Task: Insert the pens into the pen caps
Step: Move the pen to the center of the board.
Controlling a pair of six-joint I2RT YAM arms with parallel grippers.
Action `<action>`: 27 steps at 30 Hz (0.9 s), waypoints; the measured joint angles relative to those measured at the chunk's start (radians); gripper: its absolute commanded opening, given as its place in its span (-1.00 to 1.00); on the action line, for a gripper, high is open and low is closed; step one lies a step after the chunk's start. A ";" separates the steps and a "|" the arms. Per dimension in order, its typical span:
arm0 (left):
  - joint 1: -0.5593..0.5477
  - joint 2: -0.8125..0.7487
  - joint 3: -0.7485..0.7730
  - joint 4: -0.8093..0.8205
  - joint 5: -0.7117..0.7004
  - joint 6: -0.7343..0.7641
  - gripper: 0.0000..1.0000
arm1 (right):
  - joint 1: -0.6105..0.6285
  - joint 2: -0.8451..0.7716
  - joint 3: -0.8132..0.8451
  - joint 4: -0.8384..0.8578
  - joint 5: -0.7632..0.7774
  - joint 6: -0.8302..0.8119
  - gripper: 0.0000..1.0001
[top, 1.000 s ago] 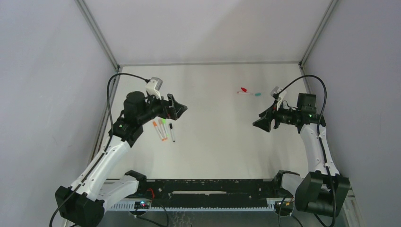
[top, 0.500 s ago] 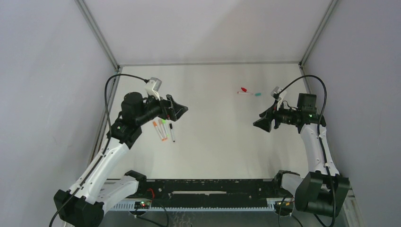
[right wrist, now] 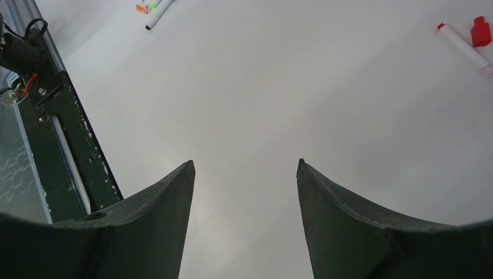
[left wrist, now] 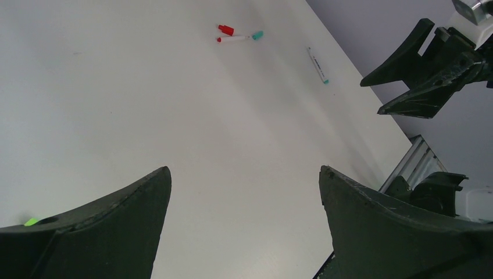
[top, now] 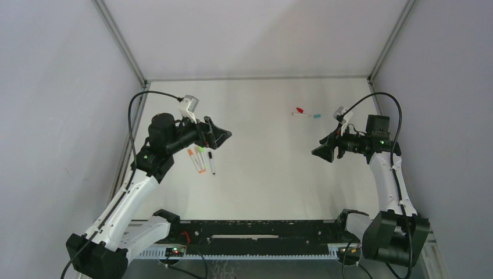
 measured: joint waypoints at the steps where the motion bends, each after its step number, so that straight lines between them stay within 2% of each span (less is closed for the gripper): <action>1: 0.002 0.000 0.000 0.000 0.003 -0.003 1.00 | 0.000 0.000 0.000 0.000 0.000 0.000 0.44; 19: 0.018 0.000 0.000 0.008 0.031 -0.023 1.00 | 0.000 0.000 0.000 0.000 0.008 0.000 0.44; 27: 0.060 0.004 0.000 0.023 0.057 -0.045 1.00 | 0.000 0.000 0.000 0.025 0.040 0.033 0.43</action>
